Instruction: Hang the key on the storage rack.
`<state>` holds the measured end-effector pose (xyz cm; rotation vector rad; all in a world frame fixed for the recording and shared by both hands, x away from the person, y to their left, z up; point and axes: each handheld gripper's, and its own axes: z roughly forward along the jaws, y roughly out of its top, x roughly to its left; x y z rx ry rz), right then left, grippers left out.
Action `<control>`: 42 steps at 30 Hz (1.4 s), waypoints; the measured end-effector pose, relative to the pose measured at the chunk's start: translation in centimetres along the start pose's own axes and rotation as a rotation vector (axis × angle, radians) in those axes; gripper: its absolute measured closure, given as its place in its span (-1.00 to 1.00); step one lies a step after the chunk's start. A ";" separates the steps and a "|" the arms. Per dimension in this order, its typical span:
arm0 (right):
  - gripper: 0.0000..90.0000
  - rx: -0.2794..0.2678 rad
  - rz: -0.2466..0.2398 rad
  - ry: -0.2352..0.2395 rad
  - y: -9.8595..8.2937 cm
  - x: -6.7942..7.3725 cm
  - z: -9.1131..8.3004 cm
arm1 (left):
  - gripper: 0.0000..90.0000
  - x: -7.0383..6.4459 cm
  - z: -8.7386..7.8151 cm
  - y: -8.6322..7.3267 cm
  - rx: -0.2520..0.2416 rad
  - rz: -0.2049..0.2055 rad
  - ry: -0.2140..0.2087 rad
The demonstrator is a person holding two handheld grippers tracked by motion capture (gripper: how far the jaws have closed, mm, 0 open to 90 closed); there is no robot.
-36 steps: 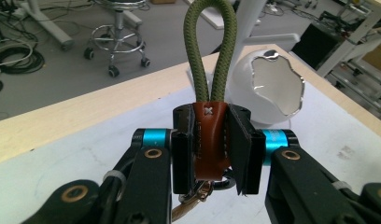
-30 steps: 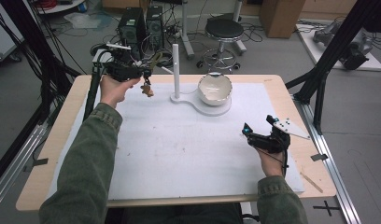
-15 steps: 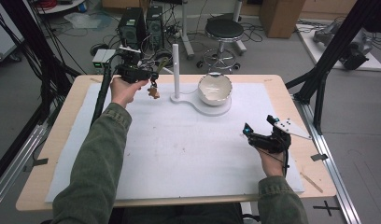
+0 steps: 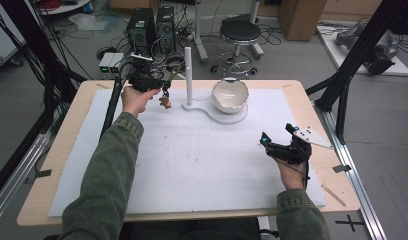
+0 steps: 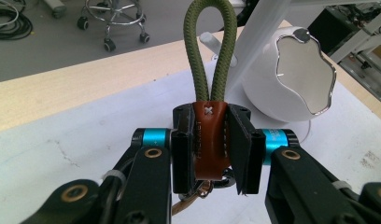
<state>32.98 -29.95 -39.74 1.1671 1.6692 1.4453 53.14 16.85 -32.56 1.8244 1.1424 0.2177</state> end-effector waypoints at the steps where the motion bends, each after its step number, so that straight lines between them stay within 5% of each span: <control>1: -0.99 0.000 -0.001 -0.001 0.0 0.0 0.0 | 0.60 0.0 0.1 0.0 0.005 0.000 -0.001; 26: -0.99 0.008 -0.006 0.006 0.0 0.0 0.1 | 0.59 -0.7 2.3 -1.0 0.029 0.015 -0.009; 32: -0.99 0.008 -0.008 0.008 0.0 0.1 0.1 | 0.57 -1.2 2.7 -1.1 0.030 0.064 0.077; 36: -0.99 0.009 -0.018 0.004 0.0 0.1 0.2 | 0.50 -1.5 2.7 -1.2 0.041 0.097 0.096; 42: -0.99 0.010 -0.023 0.005 0.0 0.1 0.2 | -0.15 -2.1 2.0 -1.5 0.010 0.136 0.189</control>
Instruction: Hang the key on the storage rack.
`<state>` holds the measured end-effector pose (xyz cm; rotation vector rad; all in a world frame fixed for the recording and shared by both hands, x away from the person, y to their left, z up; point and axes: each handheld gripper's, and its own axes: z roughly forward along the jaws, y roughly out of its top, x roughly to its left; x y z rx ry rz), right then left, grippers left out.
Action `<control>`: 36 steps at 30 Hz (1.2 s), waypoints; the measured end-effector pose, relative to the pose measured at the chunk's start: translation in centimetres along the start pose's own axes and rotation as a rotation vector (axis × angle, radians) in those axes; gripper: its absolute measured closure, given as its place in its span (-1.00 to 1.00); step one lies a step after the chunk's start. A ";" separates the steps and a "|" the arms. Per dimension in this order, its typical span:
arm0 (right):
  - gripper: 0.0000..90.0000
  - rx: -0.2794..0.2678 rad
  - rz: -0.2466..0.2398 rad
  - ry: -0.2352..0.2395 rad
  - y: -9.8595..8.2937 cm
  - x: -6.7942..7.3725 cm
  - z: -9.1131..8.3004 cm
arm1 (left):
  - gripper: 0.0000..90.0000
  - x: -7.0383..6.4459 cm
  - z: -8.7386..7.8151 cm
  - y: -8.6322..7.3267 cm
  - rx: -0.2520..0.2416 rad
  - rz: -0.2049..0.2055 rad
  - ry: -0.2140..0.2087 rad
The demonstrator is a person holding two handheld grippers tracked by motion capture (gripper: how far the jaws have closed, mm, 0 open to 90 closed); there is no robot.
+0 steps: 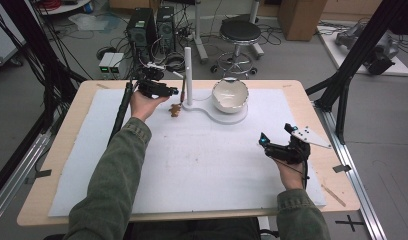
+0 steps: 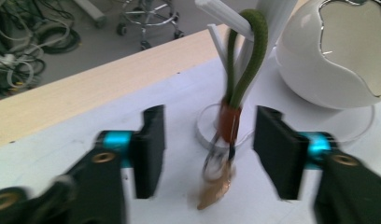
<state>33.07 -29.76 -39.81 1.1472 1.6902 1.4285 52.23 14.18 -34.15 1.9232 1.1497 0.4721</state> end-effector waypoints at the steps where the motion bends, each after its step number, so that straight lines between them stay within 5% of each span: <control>1: -0.99 -0.003 -0.002 -0.002 0.0 0.0 0.0 | -0.25 0.0 -0.1 0.0 -0.004 -0.008 -0.003; 7: -0.99 -0.002 0.007 -0.002 0.0 0.0 0.0 | -0.81 0.1 -1.0 -0.3 -0.025 -0.034 -0.014; 11: -0.99 0.000 0.010 -0.001 0.0 0.0 0.0 | -0.96 0.1 -1.7 -0.2 -0.028 -0.033 -0.042; 36: -0.99 0.001 0.004 -0.002 0.0 0.0 0.1 | -0.96 0.5 -6.5 -2.4 -0.129 0.024 -0.116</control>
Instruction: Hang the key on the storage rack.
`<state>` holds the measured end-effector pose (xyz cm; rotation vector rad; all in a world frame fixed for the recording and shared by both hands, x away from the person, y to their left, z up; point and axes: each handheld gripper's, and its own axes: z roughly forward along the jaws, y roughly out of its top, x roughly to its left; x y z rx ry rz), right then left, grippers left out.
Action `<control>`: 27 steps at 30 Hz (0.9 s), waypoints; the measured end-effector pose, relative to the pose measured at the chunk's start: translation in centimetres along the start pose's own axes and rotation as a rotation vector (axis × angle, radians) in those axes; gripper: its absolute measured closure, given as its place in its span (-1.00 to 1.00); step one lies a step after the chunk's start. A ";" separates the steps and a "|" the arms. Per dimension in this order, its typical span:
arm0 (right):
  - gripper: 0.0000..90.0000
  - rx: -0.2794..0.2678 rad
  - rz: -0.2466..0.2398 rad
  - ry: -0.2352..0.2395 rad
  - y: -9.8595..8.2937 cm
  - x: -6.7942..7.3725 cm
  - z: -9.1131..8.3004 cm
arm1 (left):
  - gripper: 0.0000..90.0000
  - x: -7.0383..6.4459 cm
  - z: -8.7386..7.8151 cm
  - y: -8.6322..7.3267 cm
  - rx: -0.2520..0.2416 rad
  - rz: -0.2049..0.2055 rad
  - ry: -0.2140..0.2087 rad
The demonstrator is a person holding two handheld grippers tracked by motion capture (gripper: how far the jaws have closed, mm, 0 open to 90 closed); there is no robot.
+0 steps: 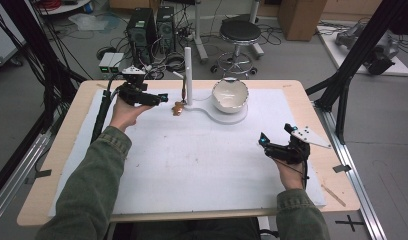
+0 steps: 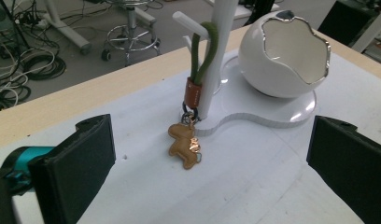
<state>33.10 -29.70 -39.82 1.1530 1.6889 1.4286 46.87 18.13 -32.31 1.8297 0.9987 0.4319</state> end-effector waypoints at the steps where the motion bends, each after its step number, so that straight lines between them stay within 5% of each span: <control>1: -0.99 -0.001 0.002 0.000 0.0 0.0 0.0 | -0.96 -0.1 -0.2 0.0 0.000 0.003 -0.007; 27: -0.99 0.005 -0.016 0.001 0.0 0.2 0.3 | -0.96 0.9 -5.1 -3.7 -0.035 -0.009 0.077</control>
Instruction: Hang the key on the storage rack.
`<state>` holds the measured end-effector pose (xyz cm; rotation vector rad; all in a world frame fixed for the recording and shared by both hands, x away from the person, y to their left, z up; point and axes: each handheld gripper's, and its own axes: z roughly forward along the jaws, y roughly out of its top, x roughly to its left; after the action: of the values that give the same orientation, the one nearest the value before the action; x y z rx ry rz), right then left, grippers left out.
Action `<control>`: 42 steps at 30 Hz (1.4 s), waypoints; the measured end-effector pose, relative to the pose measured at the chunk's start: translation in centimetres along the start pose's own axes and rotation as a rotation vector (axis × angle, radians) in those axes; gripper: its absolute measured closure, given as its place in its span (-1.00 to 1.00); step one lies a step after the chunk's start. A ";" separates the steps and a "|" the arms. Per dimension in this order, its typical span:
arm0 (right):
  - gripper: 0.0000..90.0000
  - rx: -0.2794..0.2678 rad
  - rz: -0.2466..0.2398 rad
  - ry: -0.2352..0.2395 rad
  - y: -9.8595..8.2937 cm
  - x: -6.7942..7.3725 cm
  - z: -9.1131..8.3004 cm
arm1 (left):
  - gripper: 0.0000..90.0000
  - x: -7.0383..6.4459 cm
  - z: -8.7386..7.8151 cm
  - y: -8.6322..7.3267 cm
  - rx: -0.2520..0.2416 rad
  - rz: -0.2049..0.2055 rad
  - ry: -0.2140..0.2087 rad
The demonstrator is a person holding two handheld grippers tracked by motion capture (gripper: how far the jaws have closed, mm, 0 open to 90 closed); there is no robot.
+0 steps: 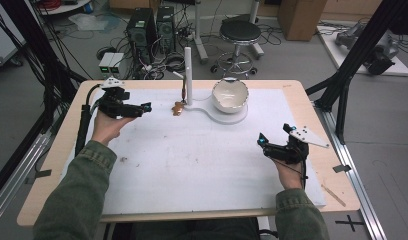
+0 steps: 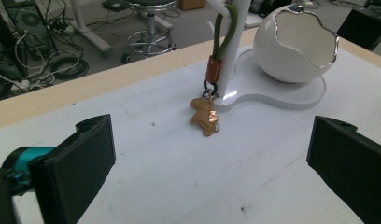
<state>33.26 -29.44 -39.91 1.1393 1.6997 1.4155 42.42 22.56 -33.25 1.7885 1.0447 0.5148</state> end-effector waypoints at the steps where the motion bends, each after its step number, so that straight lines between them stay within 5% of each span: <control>1: -0.99 0.002 0.005 -0.001 0.0 0.0 0.0 | -0.96 0.1 -0.2 -0.1 -0.001 0.001 0.001; 13: -0.99 0.009 0.008 -0.002 0.0 0.1 0.1 | -0.96 0.9 -2.6 -2.2 -0.047 -0.021 0.031; 21: -0.99 0.008 0.009 -0.002 0.0 0.1 0.0 | -0.96 0.7 -3.8 -3.4 -0.059 -0.009 0.011; 42: -0.99 0.005 0.007 -0.003 0.0 0.1 -0.2 | -0.96 0.2 -8.4 -7.0 -0.235 0.007 0.064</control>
<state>33.08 -29.47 -39.86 1.1502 1.6998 1.4137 33.46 28.28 -35.76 1.5776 0.9782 0.6748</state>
